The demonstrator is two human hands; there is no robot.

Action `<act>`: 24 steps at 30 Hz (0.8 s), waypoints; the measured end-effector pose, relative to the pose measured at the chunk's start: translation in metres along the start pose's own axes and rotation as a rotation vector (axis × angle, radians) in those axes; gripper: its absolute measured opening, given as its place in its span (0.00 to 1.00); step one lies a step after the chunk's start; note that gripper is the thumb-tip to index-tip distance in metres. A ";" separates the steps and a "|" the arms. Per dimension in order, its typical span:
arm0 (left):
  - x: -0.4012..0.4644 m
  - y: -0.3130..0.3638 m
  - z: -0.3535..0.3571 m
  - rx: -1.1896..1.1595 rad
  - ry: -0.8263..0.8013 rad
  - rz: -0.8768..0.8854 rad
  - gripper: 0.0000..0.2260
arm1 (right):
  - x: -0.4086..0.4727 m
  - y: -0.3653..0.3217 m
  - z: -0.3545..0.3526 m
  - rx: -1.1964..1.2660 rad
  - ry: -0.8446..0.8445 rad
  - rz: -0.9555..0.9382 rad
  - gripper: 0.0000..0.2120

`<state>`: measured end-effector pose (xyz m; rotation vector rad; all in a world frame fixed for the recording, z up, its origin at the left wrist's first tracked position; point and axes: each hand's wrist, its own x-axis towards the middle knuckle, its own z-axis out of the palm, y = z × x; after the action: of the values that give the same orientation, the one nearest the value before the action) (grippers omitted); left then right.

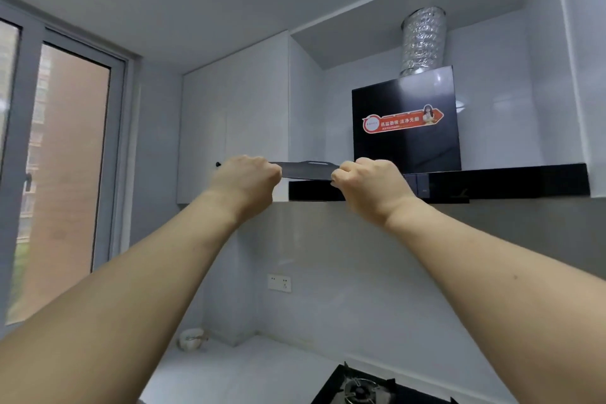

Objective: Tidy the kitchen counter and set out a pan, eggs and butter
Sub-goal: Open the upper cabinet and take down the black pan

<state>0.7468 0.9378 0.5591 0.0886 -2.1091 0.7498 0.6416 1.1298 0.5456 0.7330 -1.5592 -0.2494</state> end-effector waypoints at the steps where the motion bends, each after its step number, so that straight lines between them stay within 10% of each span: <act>1: -0.003 0.002 0.005 0.004 -0.024 -0.008 0.10 | -0.003 -0.004 0.007 0.016 -0.018 -0.003 0.15; 24: -0.040 -0.047 0.204 0.001 -0.300 -0.063 0.09 | 0.013 -0.146 0.189 0.326 -0.168 -0.130 0.18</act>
<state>0.6408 0.7807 0.4616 0.2818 -2.3766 0.7367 0.5063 0.9596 0.4461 1.0934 -1.7358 -0.1569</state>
